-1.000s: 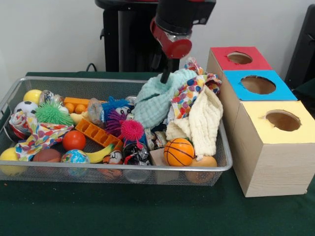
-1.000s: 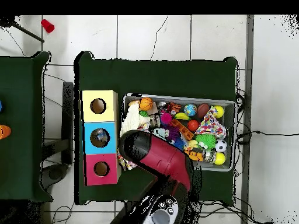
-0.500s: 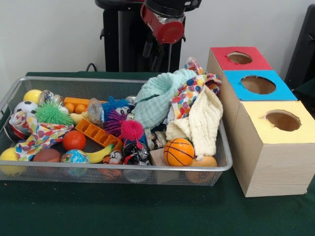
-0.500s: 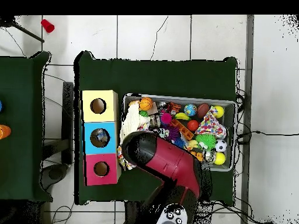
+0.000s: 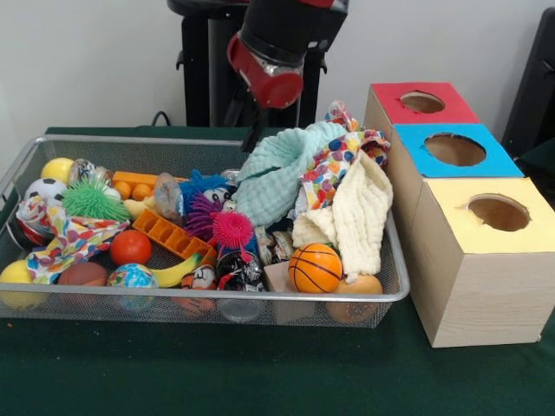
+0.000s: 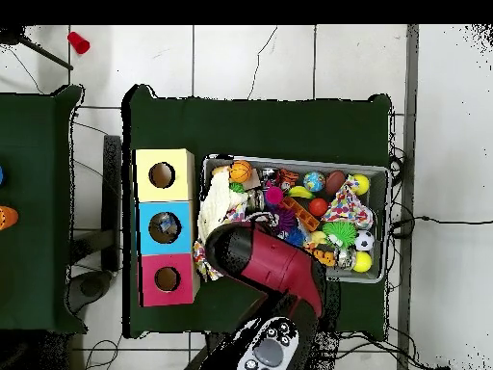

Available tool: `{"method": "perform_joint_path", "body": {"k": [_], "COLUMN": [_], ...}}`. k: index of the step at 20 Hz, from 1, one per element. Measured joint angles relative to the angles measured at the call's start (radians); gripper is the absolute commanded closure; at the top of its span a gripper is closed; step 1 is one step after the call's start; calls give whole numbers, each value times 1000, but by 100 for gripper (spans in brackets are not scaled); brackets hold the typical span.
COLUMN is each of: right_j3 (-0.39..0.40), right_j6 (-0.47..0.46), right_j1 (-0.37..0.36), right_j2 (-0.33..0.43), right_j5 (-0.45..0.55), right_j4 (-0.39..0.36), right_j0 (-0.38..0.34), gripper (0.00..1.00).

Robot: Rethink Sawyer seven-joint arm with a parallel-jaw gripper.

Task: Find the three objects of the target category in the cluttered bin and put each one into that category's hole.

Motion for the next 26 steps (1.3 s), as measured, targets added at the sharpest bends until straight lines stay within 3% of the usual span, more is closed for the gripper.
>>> {"method": "perform_joint_path", "body": {"k": [12, 21, 26], "right_j3": [-2, -2, -2], "right_j6": [0, 0, 0], "right_j1": [228, 307, 315], "right_j2": [-116, -126, -126], "right_j5": [-140, -229, -253], "right_j4": [0, 24, 48], "right_j0": [33, 21, 19], "gripper": [0, 0, 0]}}
